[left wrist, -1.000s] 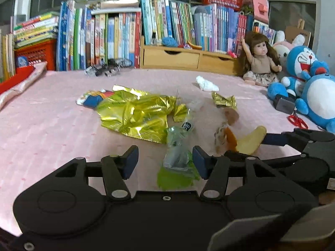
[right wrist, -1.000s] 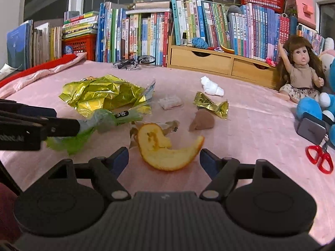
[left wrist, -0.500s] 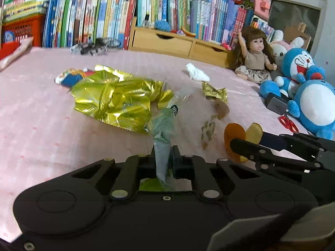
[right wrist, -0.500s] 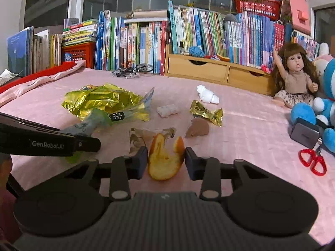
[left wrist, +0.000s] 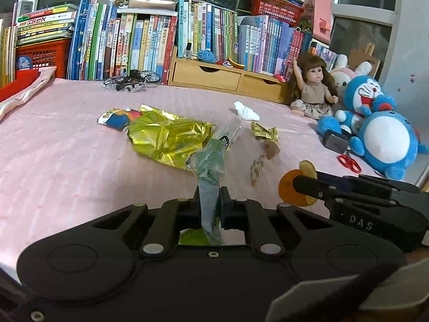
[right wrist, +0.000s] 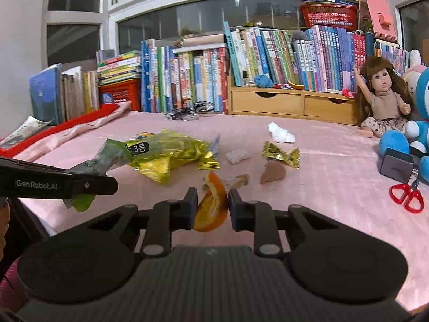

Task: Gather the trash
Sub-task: 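Lower the plastic wrapper and orange peel into the trash bin and open both grippers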

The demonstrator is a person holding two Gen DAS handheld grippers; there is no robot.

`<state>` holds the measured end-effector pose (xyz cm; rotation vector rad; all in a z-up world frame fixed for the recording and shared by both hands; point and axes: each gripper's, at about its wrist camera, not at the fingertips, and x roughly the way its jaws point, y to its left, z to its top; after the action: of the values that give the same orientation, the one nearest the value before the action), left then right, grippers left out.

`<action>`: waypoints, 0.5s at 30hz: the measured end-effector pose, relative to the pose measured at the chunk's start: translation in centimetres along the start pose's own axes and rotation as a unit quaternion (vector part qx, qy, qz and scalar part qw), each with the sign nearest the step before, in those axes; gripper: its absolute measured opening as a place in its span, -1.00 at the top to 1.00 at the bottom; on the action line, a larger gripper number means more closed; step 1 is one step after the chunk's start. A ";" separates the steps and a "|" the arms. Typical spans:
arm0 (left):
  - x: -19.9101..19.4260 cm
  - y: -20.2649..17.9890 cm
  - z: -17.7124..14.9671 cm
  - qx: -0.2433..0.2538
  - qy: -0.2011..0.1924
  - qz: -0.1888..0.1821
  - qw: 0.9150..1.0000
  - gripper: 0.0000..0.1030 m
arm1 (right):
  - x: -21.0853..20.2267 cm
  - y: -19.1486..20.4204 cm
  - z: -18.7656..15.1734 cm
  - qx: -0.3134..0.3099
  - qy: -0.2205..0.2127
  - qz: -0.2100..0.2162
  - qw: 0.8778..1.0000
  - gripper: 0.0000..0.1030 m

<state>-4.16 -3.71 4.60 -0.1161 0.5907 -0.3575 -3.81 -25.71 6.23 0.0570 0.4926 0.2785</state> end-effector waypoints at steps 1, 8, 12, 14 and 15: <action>-0.7 0.2 -0.2 0.001 0.002 -0.004 1.000 0.81 | -0.4 0.2 -0.1 0.003 0.000 0.006 1.000 0.46; -5.1 0.6 -2.7 0.019 0.032 -0.022 0.999 0.80 | -3.3 1.8 -1.0 0.012 0.015 0.053 0.998 0.47; -7.5 0.5 -4.7 0.036 0.050 -0.018 0.998 0.80 | -4.5 3.0 -2.3 0.015 0.042 0.072 0.996 0.46; -8.3 0.3 -5.7 0.043 0.065 -0.020 0.997 0.80 | -5.0 3.6 -3.2 0.018 0.061 0.079 0.995 0.46; -8.7 0.3 -6.3 0.044 0.073 -0.023 0.996 0.80 | -5.2 3.8 -3.5 0.019 0.068 0.082 0.994 0.46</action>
<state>-14.29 -0.30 3.89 -0.0194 0.7163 -0.4380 -10.81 -23.57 5.94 0.1160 0.6294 0.4353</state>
